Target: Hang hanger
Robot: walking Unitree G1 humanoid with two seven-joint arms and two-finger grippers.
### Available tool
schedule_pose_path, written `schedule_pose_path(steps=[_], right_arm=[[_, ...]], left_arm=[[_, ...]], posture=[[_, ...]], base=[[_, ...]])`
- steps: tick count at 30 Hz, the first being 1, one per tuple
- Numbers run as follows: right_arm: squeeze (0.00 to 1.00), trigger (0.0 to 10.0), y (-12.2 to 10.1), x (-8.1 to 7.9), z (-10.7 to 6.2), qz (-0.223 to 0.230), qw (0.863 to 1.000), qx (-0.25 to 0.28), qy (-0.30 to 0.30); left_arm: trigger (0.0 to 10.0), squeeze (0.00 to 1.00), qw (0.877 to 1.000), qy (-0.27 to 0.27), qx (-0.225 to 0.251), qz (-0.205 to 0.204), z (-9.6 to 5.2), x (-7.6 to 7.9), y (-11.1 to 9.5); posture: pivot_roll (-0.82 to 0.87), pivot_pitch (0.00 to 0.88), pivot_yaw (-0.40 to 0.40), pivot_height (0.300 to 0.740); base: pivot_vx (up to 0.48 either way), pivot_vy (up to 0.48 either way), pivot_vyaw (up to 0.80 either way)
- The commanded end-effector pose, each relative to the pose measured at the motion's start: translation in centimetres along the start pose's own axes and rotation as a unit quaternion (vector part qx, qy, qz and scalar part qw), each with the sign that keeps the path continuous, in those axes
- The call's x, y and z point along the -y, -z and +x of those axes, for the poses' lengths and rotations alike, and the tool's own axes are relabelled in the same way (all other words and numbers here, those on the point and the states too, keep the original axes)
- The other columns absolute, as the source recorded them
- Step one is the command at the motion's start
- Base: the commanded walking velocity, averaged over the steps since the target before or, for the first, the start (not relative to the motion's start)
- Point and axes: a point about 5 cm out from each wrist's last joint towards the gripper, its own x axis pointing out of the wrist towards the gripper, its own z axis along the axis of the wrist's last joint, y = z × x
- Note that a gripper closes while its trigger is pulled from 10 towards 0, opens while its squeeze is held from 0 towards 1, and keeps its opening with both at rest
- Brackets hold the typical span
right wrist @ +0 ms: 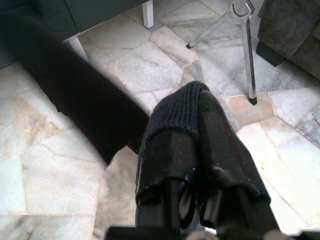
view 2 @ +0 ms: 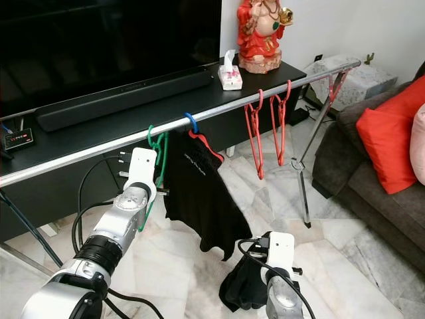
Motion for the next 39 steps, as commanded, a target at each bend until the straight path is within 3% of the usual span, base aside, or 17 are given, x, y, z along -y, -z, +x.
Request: schedule_pose_path(steps=[1,24,25,26,28,36,39], right_arm=[[0.0,10.0,-0.5,0.0,0.2,0.002,1.0,0.012,0.002],[0.0,10.0,-0.5,0.0,0.2,0.002,1.0,0.011,0.002],[0.0,10.0,-1.1,0.3,0.4,0.001,1.0,0.023,0.003],[0.0,10.0,-1.4,0.4,0.5,-0.001,0.999,0.032,0.004],[0.0,10.0,-1.7,0.4,0.6,-0.004,0.999,0.039,0.002],[0.0,10.0,-1.8,0.5,0.6,-0.003,0.999,0.039,0.002],[0.0,10.0,-1.8,0.6,0.6,-0.003,0.999,0.041,0.004]], left_arm=[[0.0,0.0,1.0,0.001,-0.003,0.011,0.0,0.1,0.1],[0.0,0.0,1.0,0.001,-0.005,0.012,0.0,0.1,0.2],[10.0,0.0,0.998,-0.032,0.042,0.017,-1.1,-2.0,1.0],[10.0,0.0,0.995,-0.056,0.079,0.022,-2.3,-3.7,1.6],[10.0,0.0,0.989,-0.081,0.121,0.03,-3.8,-5.2,2.0],[10.0,0.0,0.989,-0.073,0.125,0.028,-3.3,-4.3,1.3],[10.0,0.0,0.988,-0.07,0.131,0.029,-3.7,-4.3,1.3]], posture=[[-0.03,0.0,-0.001,0.74],[-0.03,0.0,-0.001,0.74],[-0.02,0.0,-0.018,0.74],[-0.02,0.0,-0.021,0.74],[-0.02,0.0,-0.021,0.74],[-0.02,0.0,-0.016,0.74],[-0.02,0.0,-0.015,0.74]], base=[[0.0,0.0,0.0],[0.0,0.0,0.0],[0.0,0.0,0.0],[0.0,0.0,0.0],[0.0,0.0,0.0],[0.0,0.0,0.0],[0.0,0.0,0.0]])
